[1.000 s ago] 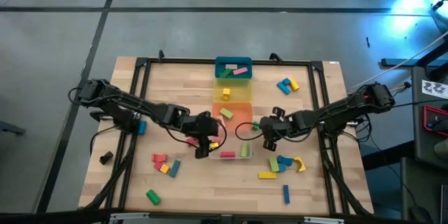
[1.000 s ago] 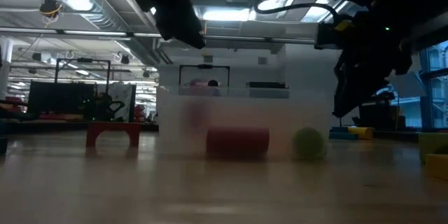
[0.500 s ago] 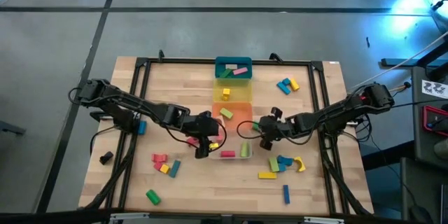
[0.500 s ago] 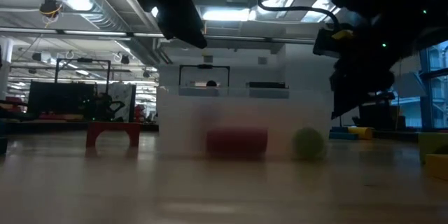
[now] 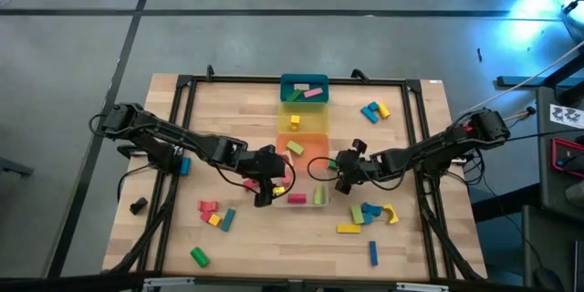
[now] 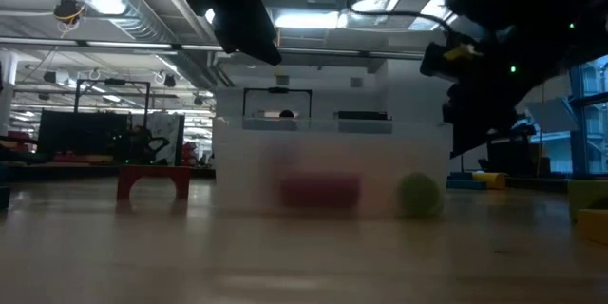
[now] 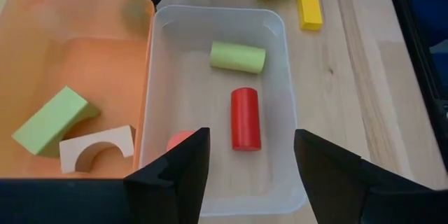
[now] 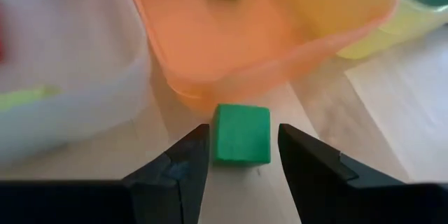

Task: Sort blocks by size
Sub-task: Put the green square block into the yellow bin

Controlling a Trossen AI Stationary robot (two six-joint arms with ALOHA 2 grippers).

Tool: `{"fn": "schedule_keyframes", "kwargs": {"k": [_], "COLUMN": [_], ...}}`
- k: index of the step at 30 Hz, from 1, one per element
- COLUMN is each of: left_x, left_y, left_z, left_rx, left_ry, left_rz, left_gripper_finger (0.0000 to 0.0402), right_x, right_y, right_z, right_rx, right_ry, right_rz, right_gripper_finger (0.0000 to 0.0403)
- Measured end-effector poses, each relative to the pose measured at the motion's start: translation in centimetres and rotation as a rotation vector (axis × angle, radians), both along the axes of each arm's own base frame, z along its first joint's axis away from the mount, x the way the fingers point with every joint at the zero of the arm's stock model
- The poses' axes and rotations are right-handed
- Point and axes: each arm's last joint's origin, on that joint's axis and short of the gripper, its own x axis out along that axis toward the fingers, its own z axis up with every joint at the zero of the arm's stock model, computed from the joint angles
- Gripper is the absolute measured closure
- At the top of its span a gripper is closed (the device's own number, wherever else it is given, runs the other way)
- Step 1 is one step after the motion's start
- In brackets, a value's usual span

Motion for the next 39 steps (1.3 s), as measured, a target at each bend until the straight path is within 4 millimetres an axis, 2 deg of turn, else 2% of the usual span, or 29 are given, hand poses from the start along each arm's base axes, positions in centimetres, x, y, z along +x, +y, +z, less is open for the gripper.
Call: {"fn": "schedule_keyframes", "kwargs": {"k": [11, 16, 22, 26, 30, 35, 39], "left_x": [0.0, 0.0, 0.1, -0.1, -1.2, -3.1, -4.0], "left_y": [0.0, 0.0, 0.2, 0.9, 1.8, 2.7, 3.1], "left_z": [0.0, 0.0, 0.1, 0.5, 1.7, 3.0, 3.2], "left_rx": [0.000, 0.007, 0.033, 0.024, 0.008, -0.003, 0.003], "left_ry": [0.000, -0.005, -0.017, -0.014, -0.008, 0.031, 0.075], "left_rz": [0.001, -0.007, 0.017, 0.046, 0.088, 0.133, 0.147], "left_gripper_finger": [0.0210, 0.0210, 0.0210, 0.0210, 0.0210, 0.0210, 0.0210], "right_x": [0.8, 0.9, 1.0, 1.0, 1.2, 2.1, 3.3], "right_y": [0.2, 0.2, 0.3, 0.4, 0.4, 0.4, 0.0], "right_z": [-2.3, -2.4, -2.2, -0.9, 1.6, 5.2, 7.6], "right_rx": [-0.013, -0.021, -0.015, -0.022, -0.053, -0.198, -0.358], "right_ry": [0.048, 0.045, 0.048, 0.147, 0.228, 0.304, 0.284], "right_rz": [-0.001, 0.002, 0.011, 0.070, 0.092, 0.127, 0.146], "right_gripper_finger": [0.0233, 0.0266, 0.0266, 0.0266, 0.0266, 0.0266, 0.0264]}}
